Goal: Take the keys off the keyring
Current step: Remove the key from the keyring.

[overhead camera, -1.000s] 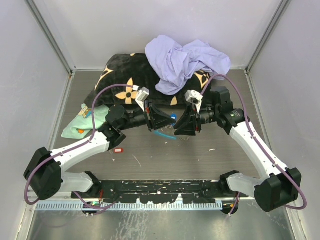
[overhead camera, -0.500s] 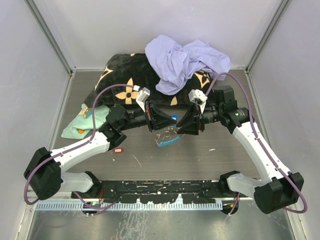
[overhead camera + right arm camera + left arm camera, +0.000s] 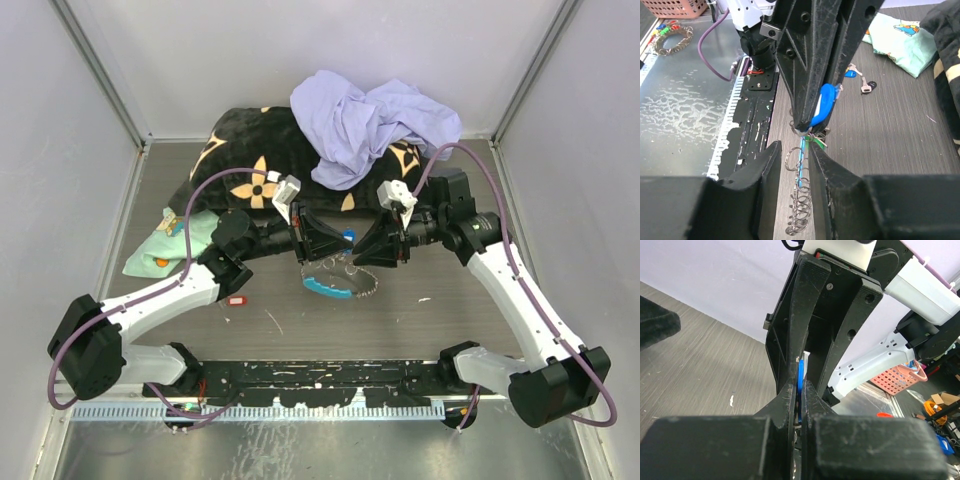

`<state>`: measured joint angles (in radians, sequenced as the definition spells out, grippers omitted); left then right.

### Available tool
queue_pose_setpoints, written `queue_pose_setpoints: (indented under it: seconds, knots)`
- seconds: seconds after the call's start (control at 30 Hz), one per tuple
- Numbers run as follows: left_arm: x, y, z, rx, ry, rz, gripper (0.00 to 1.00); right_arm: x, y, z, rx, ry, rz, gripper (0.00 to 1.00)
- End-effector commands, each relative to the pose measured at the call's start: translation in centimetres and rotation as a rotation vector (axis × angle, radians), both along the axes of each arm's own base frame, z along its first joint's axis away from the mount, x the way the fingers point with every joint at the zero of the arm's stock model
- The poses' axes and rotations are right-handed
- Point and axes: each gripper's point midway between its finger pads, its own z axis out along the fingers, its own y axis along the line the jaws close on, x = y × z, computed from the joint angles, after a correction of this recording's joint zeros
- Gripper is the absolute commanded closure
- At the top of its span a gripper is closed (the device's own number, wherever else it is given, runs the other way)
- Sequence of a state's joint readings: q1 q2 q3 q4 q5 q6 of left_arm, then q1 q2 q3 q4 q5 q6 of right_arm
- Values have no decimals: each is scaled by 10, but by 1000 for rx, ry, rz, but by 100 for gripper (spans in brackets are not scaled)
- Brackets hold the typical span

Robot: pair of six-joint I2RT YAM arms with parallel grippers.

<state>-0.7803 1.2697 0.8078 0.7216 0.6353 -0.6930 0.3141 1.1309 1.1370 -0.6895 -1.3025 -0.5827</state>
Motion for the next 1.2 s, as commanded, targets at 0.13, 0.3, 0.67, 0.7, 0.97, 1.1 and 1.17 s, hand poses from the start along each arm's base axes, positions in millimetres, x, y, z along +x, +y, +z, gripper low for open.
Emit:
queue_pose_setpoints:
  seconds: [0.13,0.3,0.67,0.7,0.97,1.1,1.17]
  knots:
    - [-16,3,58,-132,-127,-38,100,-3,5,4,6,-88,35,66]
    - [-18,1,59,-134,-131,-50,100,1,6,3,-2,-108,26,66]
    - [-21,0,59,-135,-136,-63,100,4,6,4,-9,-108,9,63]
    - [-22,0,60,-136,-137,-65,100,4,6,4,-6,-99,12,63]
    - [-23,-1,61,-144,-139,-70,100,-7,9,5,18,-78,58,63]
    - [-23,-1,63,-148,-140,-70,100,-8,9,8,18,-90,59,66]
    - [-23,-1,63,-148,-140,-70,100,-9,8,9,17,-97,61,69]
